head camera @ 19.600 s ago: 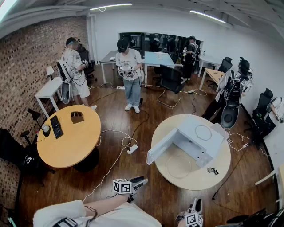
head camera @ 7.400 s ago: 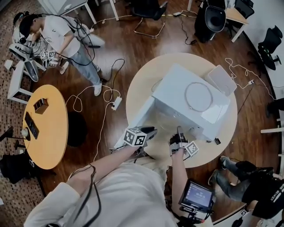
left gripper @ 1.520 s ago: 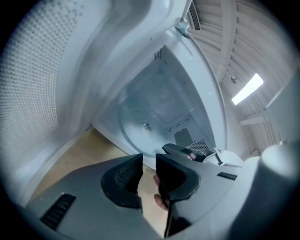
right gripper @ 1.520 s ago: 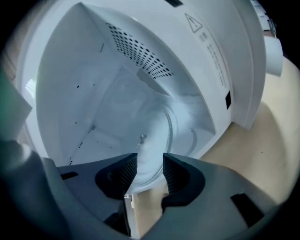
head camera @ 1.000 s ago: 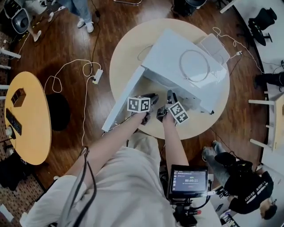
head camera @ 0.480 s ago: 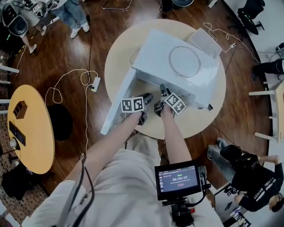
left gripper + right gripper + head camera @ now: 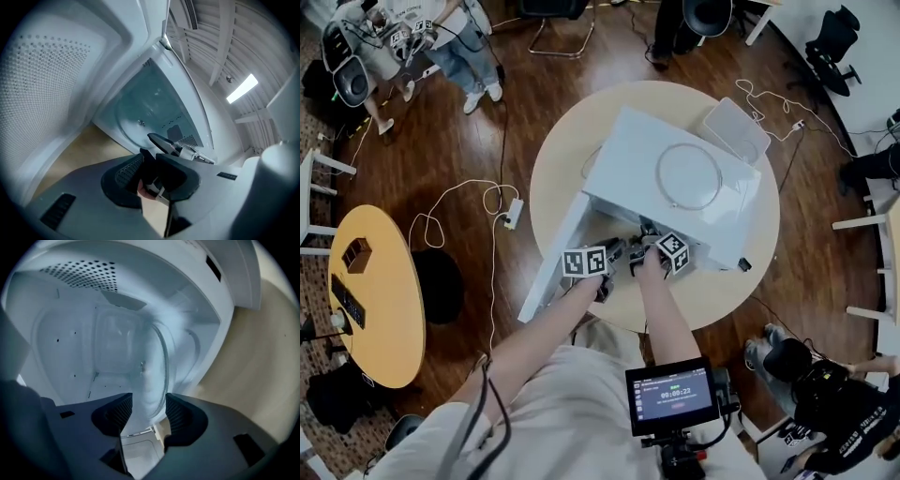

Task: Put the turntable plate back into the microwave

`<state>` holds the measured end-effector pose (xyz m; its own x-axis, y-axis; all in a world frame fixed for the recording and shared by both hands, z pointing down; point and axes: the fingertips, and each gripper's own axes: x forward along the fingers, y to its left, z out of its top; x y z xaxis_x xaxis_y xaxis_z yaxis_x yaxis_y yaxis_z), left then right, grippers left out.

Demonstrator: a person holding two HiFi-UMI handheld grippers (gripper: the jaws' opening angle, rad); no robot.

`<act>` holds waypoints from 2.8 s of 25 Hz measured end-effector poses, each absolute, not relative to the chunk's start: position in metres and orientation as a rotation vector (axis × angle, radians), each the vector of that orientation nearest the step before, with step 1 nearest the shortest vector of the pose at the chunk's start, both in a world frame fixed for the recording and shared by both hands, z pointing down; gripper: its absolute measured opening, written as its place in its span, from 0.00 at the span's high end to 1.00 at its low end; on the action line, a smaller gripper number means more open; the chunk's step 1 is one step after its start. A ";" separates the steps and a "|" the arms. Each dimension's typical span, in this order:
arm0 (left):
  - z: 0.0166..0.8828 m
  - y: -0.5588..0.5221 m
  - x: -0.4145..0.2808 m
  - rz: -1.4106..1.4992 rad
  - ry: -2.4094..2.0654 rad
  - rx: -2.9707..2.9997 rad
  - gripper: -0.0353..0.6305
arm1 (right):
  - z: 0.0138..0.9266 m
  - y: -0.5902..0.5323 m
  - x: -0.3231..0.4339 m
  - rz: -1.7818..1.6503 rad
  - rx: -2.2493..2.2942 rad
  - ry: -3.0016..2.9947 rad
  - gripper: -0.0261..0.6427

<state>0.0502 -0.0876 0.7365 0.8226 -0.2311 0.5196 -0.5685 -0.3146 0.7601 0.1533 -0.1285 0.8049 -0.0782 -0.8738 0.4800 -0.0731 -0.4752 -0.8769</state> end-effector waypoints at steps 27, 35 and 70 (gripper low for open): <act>0.768 -0.102 0.068 0.424 -0.656 1.910 0.84 | 0.809 -0.126 0.214 -1.386 -1.670 0.980 0.92; 0.788 -0.141 0.102 0.480 -0.746 1.912 0.84 | 0.804 -0.124 0.245 -1.308 -1.857 1.012 0.92; 0.783 -0.138 0.106 0.431 -0.686 1.980 0.84 | 0.759 -0.105 0.193 -1.309 -1.952 1.363 0.74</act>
